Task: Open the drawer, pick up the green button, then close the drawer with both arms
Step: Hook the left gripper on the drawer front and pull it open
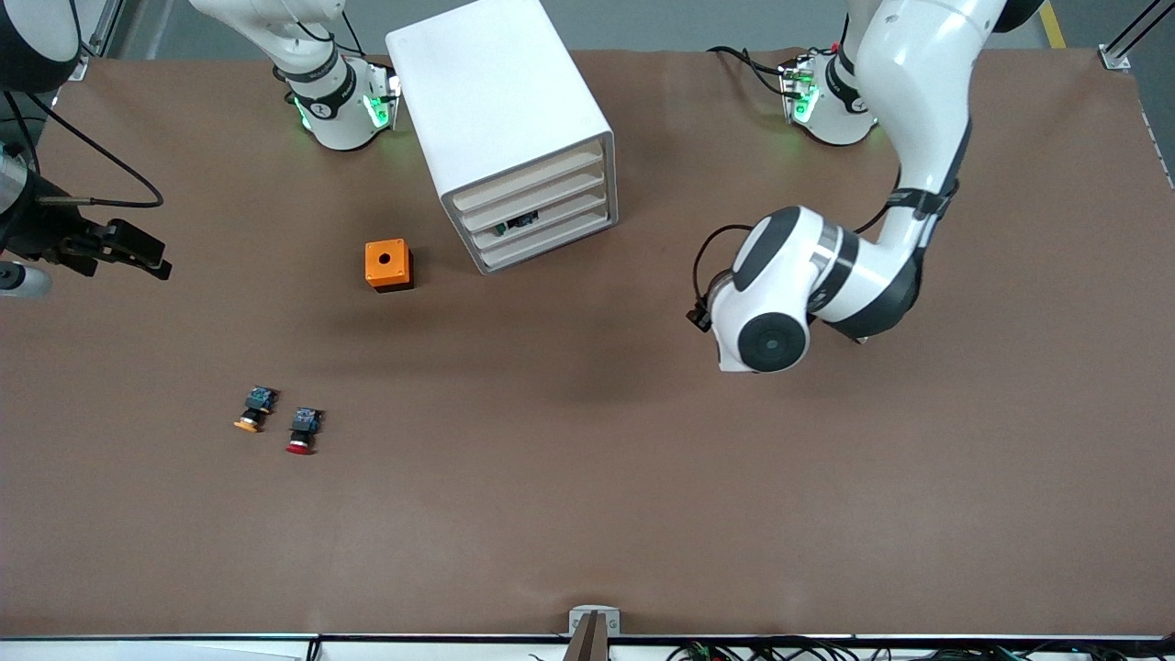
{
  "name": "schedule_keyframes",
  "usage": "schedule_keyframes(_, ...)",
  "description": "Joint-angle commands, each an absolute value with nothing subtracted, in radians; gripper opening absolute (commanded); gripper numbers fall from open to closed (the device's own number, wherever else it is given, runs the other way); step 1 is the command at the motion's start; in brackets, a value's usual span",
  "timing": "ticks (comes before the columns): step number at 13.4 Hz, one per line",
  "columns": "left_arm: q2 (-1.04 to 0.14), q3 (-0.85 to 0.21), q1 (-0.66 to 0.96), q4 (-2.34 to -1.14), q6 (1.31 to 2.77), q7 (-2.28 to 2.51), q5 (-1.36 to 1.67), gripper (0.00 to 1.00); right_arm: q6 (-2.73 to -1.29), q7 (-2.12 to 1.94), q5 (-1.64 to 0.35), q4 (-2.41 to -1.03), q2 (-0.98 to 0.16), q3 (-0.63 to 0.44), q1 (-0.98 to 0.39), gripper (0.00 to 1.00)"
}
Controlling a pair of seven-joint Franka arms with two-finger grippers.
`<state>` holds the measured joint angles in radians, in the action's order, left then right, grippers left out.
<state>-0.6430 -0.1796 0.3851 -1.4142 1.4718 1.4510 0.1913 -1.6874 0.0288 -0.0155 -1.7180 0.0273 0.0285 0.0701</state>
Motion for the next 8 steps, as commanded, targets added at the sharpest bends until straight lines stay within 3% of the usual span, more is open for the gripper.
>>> schedule_keyframes(1, -0.715, -0.172, 0.423, -1.376, 1.491, 1.651, 0.309, 1.00, -1.678, 0.034, 0.003, -1.721, 0.026, 0.032, 0.071, 1.00)
schedule_keyframes(8, -0.883, -0.169, 0.492, -1.381, 1.528, 1.951, 0.700, 0.97, -1.663, 0.044, 0.009, -1.723, 0.028, 0.032, 0.069, 1.00)
